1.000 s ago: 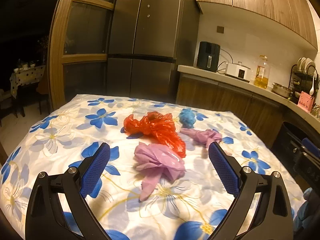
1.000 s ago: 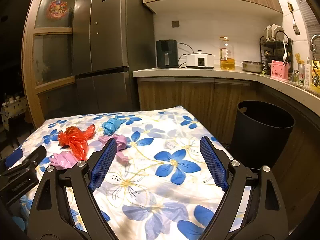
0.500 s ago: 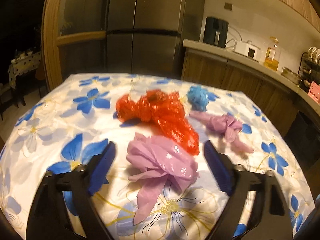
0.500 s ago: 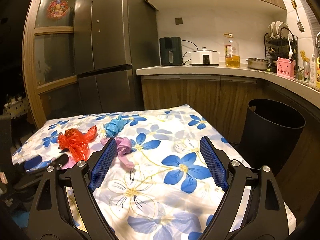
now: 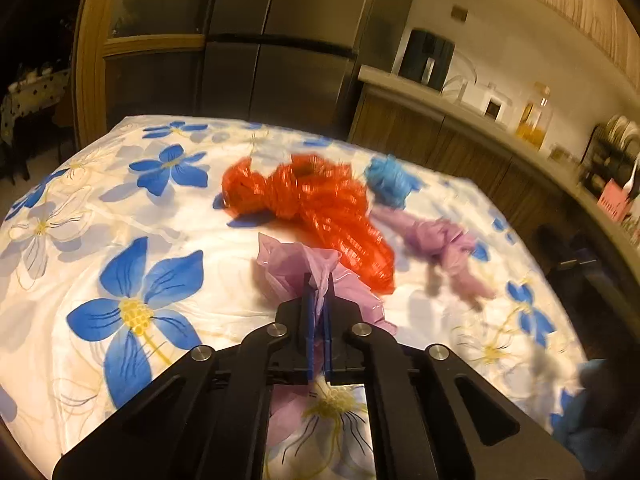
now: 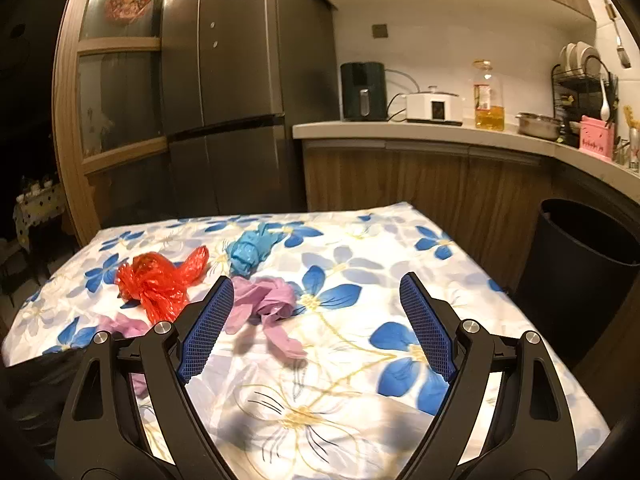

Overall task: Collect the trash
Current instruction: 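Grasp the purple bag with the left tool while the right tool grasps the pink glove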

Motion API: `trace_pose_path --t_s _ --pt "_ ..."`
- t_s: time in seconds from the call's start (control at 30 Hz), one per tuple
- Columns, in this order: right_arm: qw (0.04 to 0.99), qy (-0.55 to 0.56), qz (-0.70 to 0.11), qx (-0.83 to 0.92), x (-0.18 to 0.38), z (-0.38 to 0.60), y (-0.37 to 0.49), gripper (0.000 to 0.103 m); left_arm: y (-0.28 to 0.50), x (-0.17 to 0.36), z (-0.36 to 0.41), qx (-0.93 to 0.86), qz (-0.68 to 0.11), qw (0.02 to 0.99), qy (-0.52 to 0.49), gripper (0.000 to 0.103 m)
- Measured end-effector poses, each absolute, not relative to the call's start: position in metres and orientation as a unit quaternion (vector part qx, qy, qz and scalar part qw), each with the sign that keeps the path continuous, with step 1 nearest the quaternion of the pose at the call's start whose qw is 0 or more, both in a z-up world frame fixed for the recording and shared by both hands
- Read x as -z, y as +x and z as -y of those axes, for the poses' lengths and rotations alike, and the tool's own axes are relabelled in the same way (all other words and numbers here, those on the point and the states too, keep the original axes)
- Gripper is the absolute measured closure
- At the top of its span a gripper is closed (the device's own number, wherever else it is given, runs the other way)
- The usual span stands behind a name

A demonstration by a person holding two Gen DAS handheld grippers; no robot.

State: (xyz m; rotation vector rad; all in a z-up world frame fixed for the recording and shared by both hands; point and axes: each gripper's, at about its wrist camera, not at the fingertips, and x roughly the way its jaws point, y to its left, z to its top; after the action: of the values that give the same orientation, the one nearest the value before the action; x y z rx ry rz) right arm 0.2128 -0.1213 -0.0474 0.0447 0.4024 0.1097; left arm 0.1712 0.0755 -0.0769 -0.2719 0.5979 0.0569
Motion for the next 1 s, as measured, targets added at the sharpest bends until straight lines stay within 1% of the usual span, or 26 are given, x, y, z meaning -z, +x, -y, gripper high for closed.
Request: trace_pose_path --t_s 0.2,0.33,0.53,0.63,0.67,0.77,0.8,0.83,0.93,1.0 --pt "0.973 0.022 -0.22 -0.061 0.06 0.106 0.239 0.019 0.142 0.054 -0.081 -0.04 -0.241 0.961 -0.131 0.101" --pt "0.967 0.028 -0.241 -0.071 0.068 0.095 0.258 0.02 0.135 0.046 -0.087 -0.046 -0.227 0.964 -0.127 0.101" --pt "0.959 0.026 -0.272 -0.074 0.079 0.083 0.282 0.029 0.136 0.044 -0.096 -0.045 -0.224 0.965 -0.129 0.101" --pt "0.954 0.027 -0.29 -0.072 0.085 0.081 0.292 0.038 0.135 0.042 -0.098 -0.046 -0.22 0.966 -0.129 0.101" --pt "0.952 0.027 -0.295 -0.073 0.087 0.081 0.294 0.04 0.134 0.042 -0.098 -0.047 -0.219 0.966 -0.129 0.101" --pt "0.949 0.029 -0.304 -0.075 0.091 0.081 0.297 0.051 0.132 0.042 -0.1 -0.048 -0.217 0.966 -0.129 0.101" --pt "0.948 0.027 -0.306 -0.078 0.092 0.08 0.298 0.059 0.132 0.042 -0.1 -0.049 -0.218 0.966 -0.13 0.101" --pt "0.948 0.026 -0.307 -0.077 0.092 0.08 0.298 0.062 0.132 0.042 -0.1 -0.049 -0.219 0.966 -0.13 0.101" --pt "0.948 0.029 -0.304 -0.083 0.092 0.081 0.297 0.08 0.132 0.042 -0.1 -0.05 -0.222 0.965 -0.13 0.101" --pt "0.949 0.032 -0.3 -0.087 0.09 0.082 0.295 0.086 0.133 0.042 -0.101 -0.051 -0.222 0.965 -0.129 0.101"
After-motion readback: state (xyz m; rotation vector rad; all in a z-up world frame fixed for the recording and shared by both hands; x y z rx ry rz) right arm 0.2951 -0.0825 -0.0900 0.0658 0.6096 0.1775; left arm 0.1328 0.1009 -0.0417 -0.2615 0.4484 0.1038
